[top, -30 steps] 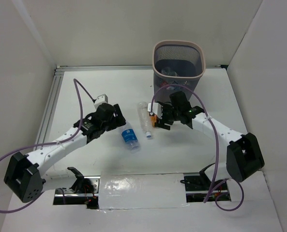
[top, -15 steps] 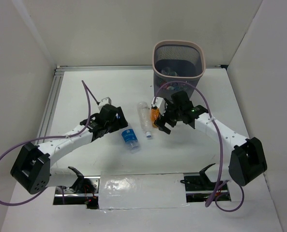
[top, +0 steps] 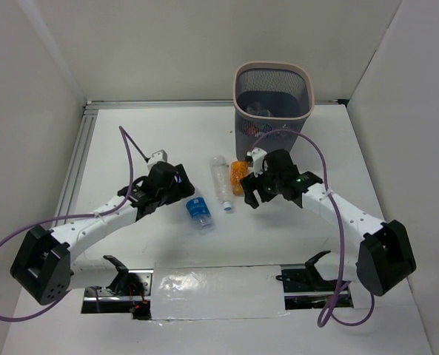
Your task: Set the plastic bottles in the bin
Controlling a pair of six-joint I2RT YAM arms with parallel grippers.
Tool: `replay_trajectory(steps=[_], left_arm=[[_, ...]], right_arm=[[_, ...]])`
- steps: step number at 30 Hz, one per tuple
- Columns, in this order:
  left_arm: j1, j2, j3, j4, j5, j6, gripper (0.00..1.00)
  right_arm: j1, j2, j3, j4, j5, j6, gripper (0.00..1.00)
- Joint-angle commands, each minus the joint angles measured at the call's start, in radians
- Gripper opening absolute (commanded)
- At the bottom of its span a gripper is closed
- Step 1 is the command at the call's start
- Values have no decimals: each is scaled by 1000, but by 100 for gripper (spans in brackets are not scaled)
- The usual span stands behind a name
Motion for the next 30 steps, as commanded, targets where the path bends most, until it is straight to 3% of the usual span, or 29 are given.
replay_trajectory(steps=[1, 4, 9, 18, 30], left_arm=[[5, -32, -8, 6, -7, -6, 96], [-4, -51, -8, -3, -18, -16, 96], [-32, -105, -28, -25, -47, -48, 96], [-50, -187, -79, -68, -76, -77, 96], [-50, -207, -98, -68, -76, -77, 96]], right_arm=[[27, -33, -31, 129, 102, 249, 88], [38, -75, -111, 250, 114, 347, 95], [124, -148, -305, 548, 317, 401, 94], [138, -15, -284, 698, 478, 459, 91], [81, 143, -192, 790, 430, 521, 92]])
